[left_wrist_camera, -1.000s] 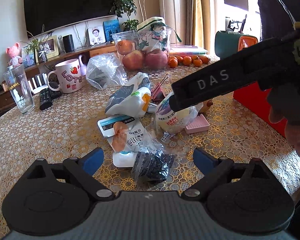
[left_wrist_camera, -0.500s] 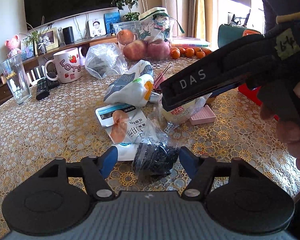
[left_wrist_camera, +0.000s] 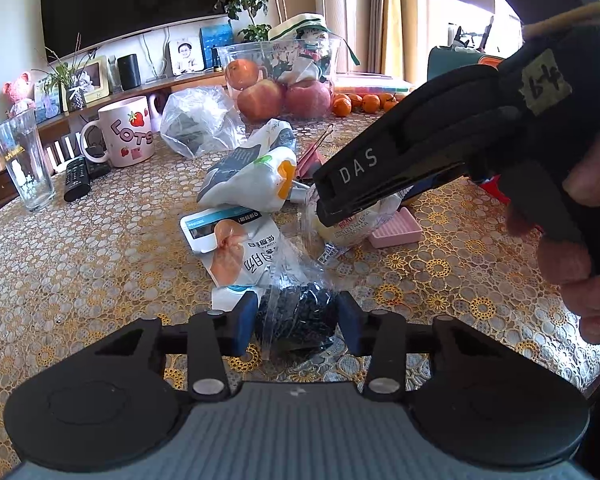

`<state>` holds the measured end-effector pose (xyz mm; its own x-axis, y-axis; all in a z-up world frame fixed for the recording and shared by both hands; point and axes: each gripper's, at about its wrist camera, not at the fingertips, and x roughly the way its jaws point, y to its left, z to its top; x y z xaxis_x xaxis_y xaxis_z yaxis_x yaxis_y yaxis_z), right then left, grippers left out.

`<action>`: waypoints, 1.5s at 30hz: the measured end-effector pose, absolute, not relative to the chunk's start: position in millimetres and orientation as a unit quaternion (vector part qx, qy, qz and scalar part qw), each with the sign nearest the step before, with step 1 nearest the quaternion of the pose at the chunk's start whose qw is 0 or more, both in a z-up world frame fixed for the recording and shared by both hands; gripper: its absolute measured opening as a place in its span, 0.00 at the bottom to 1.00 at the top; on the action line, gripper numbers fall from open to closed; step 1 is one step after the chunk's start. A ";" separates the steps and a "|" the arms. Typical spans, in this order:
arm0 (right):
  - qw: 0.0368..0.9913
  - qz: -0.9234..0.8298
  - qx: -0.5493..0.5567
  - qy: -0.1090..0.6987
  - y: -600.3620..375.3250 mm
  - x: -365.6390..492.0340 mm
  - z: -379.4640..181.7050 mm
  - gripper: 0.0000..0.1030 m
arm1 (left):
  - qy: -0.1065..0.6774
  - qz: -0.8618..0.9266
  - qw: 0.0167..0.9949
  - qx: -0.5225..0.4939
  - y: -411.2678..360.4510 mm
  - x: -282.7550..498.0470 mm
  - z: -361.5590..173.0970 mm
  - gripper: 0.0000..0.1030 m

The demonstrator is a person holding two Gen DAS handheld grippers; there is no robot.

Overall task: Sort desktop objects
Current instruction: 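Grasp the dark-item bag with the left gripper while the right grasps the white bun package, then carry the dark bag and bun package with both tools over the red box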

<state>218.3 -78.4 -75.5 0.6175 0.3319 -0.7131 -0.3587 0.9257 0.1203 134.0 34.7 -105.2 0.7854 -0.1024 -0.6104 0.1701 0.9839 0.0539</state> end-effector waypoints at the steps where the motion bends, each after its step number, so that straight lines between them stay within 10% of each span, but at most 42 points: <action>1: 0.899 0.192 -0.017 0.393 -78.7 218.2 -75.0 0.43 | 0.321 -0.073 0.943 0.049 35.8 134.2 -104.6 0.39; 45: 0.932 0.187 0.061 0.303 -199.9 105.3 32.0 0.37 | 0.285 -0.127 0.950 -0.012 -19.8 71.8 5.6 0.32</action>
<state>105.3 -199.9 32.0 0.7461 0.3856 -0.5428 -0.3115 0.9227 0.2274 71.8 -19.8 5.6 0.8054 -0.2491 -0.5379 0.2349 0.9672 -0.0962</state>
